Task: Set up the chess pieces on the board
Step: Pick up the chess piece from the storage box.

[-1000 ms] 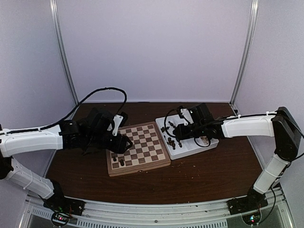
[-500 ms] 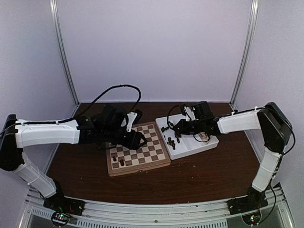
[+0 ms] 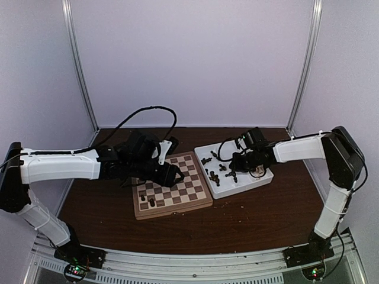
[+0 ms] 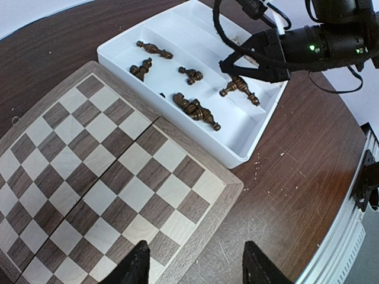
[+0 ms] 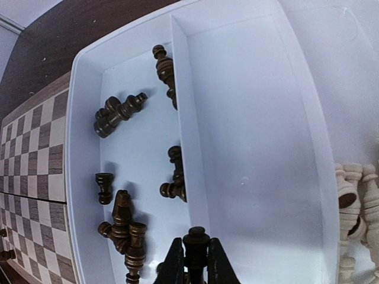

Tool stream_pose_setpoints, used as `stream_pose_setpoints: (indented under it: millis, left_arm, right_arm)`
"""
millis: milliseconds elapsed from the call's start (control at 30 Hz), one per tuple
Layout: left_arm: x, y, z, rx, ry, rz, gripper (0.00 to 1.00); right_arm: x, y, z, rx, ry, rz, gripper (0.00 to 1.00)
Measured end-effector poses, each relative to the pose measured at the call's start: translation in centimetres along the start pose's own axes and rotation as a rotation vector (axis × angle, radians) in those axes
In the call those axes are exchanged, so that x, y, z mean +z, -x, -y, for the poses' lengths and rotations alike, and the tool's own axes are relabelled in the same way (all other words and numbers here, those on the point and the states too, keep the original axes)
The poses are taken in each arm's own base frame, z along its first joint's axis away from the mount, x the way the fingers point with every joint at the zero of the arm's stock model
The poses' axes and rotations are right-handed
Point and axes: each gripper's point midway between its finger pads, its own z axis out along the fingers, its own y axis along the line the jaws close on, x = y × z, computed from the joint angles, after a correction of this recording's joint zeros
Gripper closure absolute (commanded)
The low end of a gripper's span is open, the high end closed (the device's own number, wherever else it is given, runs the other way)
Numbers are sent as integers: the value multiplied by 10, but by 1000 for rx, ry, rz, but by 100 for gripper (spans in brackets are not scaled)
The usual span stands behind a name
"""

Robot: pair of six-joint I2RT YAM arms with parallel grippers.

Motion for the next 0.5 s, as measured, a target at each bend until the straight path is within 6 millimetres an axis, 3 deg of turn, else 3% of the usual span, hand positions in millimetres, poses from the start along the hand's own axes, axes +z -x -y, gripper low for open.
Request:
stream_pose_setpoints:
  millis: [267,500]
  left_arm:
    - [0,0,0,0,1,0,46]
    - [0,-1,-1,0,3,-2,46]
  right_arm:
    - [-14,7,9,-48,-57,38,99]
    - [-13,-2,4,-68,-5,30,98]
